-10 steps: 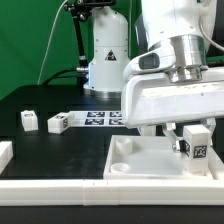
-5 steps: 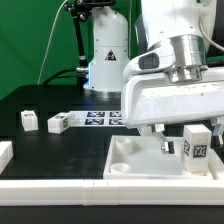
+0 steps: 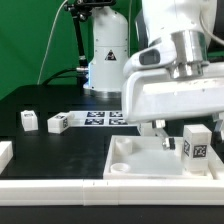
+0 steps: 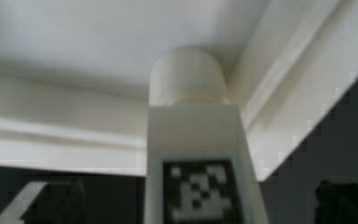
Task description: Assemble one leg
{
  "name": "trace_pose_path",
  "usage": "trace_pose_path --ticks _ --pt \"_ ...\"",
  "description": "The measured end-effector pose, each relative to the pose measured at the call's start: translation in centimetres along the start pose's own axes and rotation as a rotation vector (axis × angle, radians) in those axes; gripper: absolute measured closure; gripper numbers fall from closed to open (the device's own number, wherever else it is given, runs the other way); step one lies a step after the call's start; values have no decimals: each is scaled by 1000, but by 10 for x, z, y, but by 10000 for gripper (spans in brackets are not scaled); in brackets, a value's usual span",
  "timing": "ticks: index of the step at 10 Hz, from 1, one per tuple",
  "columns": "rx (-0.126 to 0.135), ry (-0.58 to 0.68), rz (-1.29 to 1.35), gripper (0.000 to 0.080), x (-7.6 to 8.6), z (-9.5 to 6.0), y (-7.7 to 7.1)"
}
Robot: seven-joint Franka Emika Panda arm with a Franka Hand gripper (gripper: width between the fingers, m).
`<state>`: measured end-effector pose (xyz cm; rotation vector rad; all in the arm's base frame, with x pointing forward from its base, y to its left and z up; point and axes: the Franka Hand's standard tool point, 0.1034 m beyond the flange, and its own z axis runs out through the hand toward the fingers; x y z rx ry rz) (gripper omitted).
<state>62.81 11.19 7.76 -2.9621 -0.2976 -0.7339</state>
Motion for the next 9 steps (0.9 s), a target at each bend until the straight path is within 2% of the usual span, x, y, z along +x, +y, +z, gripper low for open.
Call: trace_pose_path --ticks 1,2,4,5,6,7,9 --pt "3 -7 0 150 4 -5 0" --pt "16 -42 -1 150 0 -4 -3" --pt "18 -50 0 150 -1 -3 -3" --pt "58 -183 23 150 -11 -2 -12" --pt "87 -279 36 150 -9 -4 -17" --pt "105 -360 36 150 -9 -5 -19" --pt "117 -479 45 150 -14 -6 -5"
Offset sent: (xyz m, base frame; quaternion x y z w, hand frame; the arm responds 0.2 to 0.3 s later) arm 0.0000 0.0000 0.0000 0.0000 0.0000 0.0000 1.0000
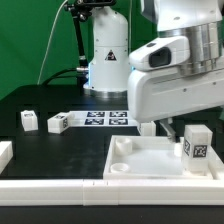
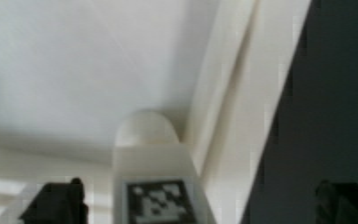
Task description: Assemble one leg
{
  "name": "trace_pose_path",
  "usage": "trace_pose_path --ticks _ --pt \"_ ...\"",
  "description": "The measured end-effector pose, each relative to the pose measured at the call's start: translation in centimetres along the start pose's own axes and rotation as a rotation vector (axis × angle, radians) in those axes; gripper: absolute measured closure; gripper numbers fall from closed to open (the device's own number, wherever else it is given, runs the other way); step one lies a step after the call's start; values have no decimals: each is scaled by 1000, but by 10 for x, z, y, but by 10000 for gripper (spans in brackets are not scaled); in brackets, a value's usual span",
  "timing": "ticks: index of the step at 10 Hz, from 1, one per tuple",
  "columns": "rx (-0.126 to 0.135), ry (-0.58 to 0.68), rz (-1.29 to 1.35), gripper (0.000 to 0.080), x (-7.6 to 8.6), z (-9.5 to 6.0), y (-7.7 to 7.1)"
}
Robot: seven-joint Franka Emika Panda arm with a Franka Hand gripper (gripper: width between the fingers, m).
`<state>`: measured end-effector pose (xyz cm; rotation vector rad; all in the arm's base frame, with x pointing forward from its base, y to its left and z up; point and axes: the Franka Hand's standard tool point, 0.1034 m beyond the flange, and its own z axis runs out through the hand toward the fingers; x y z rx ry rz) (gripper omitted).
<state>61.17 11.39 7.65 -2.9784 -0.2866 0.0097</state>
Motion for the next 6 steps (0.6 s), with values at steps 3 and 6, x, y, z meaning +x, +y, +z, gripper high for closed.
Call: trace_pose_path --ticks 3,6 --pt "1 5 -16 150 7 -1 7" --pt "-28 -20 116 150 9 -4 2"
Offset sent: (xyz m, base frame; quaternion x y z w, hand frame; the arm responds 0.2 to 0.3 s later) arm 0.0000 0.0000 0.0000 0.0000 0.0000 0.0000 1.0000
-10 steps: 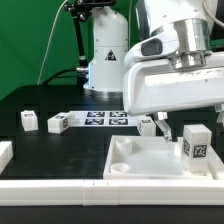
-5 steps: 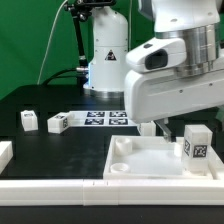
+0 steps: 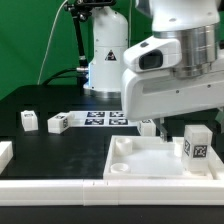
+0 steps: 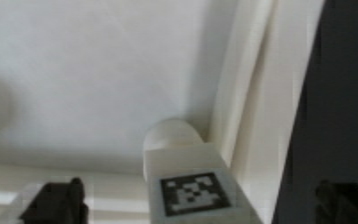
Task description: Assemble one leg
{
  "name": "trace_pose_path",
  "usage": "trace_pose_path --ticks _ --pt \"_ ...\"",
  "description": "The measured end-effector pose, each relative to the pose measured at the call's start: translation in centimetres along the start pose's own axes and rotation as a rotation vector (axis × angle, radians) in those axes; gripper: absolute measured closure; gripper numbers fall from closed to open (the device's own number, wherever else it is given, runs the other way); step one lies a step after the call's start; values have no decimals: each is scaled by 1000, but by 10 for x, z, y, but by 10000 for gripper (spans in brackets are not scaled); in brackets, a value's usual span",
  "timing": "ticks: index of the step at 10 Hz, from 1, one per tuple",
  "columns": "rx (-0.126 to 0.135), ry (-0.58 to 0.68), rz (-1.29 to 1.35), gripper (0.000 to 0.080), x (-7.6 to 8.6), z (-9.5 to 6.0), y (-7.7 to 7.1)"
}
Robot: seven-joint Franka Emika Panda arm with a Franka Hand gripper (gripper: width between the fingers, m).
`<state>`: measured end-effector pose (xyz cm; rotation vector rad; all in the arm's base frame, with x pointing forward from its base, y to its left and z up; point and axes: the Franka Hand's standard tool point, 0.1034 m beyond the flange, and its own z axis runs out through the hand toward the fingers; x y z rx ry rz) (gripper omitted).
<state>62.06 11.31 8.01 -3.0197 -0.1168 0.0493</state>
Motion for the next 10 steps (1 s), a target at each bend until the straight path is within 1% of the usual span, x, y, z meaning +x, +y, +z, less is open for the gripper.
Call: trace_pose_path --ticks 1,2,3,7,8,9,10 --pt "-11 7 -6 150 8 -3 0" --pt "-12 8 -9 150 15 -4 5" --pt "-13 11 -3 150 18 -5 9" --pt "-12 9 -3 150 17 -3 8" --pt "-12 9 -3 177 17 -3 8" --pt "-12 9 -3 177 17 -3 8" --pt "-12 9 -3 357 17 -3 8"
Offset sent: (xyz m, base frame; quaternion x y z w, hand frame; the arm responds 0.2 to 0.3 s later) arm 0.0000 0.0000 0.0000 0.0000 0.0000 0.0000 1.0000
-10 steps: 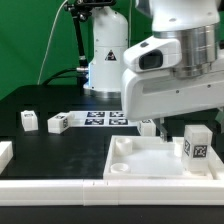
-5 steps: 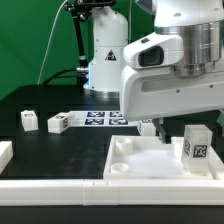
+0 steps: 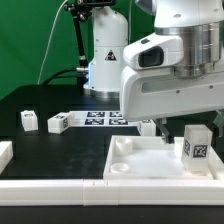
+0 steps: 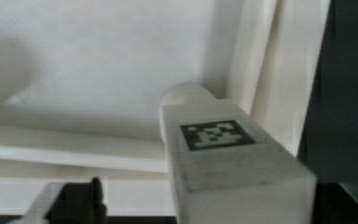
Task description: Assemble one leg
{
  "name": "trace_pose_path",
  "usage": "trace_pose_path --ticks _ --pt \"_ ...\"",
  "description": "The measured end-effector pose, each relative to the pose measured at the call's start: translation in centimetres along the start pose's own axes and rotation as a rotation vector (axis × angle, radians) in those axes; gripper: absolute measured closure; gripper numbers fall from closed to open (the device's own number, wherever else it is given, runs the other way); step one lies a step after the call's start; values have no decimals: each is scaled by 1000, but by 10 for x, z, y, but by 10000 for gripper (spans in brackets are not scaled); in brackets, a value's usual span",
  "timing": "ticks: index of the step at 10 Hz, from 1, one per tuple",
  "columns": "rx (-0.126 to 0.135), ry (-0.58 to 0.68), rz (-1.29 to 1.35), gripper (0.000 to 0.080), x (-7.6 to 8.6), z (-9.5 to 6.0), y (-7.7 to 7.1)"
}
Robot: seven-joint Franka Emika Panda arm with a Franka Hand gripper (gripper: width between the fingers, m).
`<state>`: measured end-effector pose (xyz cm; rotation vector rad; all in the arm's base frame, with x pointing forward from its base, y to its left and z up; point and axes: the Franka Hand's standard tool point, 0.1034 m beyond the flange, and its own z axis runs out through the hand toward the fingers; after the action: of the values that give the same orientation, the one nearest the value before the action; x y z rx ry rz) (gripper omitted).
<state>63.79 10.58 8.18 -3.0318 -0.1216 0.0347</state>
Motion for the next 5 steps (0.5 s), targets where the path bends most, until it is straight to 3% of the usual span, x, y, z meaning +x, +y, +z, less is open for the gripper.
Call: trace_pose_path --ticks 1,2,5 --pt "0 0 0 357 0 0 0" --pt "0 0 0 510 0 0 0" --pt "1 0 12 508 0 0 0"
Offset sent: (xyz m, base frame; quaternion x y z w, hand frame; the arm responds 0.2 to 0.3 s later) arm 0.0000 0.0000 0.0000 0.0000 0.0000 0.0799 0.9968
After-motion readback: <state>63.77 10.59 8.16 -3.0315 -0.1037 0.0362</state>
